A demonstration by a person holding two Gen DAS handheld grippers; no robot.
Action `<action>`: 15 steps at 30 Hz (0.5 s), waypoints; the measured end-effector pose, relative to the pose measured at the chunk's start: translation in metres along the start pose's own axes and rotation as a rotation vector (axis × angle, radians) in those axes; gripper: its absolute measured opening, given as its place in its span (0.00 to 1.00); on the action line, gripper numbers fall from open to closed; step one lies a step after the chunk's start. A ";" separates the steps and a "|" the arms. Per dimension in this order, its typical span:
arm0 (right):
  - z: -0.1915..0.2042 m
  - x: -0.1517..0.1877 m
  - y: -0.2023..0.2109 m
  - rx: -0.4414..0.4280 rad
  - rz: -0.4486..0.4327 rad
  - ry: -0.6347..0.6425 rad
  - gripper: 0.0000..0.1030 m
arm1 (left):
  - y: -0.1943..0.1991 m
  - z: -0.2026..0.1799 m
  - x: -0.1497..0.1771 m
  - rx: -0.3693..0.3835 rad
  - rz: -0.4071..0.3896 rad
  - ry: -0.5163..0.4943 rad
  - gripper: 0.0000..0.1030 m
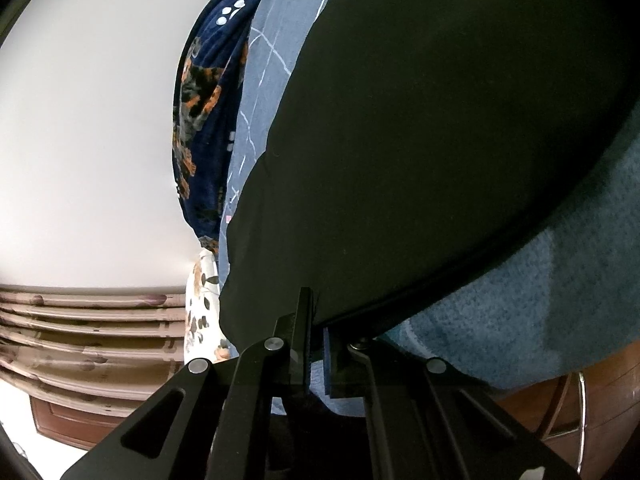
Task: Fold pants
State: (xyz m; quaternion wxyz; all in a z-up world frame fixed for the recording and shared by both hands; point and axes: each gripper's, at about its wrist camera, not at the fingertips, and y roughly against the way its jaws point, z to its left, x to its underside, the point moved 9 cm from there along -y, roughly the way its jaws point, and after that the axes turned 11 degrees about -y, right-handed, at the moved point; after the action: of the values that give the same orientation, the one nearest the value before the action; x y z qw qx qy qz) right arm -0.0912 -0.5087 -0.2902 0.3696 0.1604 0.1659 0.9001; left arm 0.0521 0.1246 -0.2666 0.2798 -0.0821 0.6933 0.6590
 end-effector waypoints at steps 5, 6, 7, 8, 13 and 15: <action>-0.001 -0.001 0.001 -0.001 0.000 -0.002 0.02 | 0.003 0.011 0.002 -0.106 -0.022 -0.011 0.55; -0.001 -0.001 0.001 -0.001 0.000 -0.002 0.02 | 0.005 0.014 0.002 -0.115 -0.024 -0.004 0.61; -0.001 -0.001 0.000 -0.001 0.000 -0.001 0.02 | 0.006 0.017 0.002 -0.105 -0.026 0.005 0.61; -0.001 -0.002 0.001 -0.001 0.000 -0.002 0.02 | 0.007 0.018 0.002 -0.092 -0.028 0.016 0.61; -0.001 -0.002 0.001 -0.003 0.001 -0.003 0.02 | 0.018 0.015 -0.006 -0.145 -0.055 -0.036 0.61; -0.001 -0.002 0.001 -0.003 0.002 -0.005 0.02 | 0.025 0.010 -0.013 -0.184 -0.079 -0.078 0.62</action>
State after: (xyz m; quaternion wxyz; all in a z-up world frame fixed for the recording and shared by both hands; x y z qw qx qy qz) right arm -0.0913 -0.5113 -0.2912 0.3694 0.1622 0.1634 0.9003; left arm 0.0533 0.1337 -0.2387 0.3237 -0.1092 0.6148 0.7109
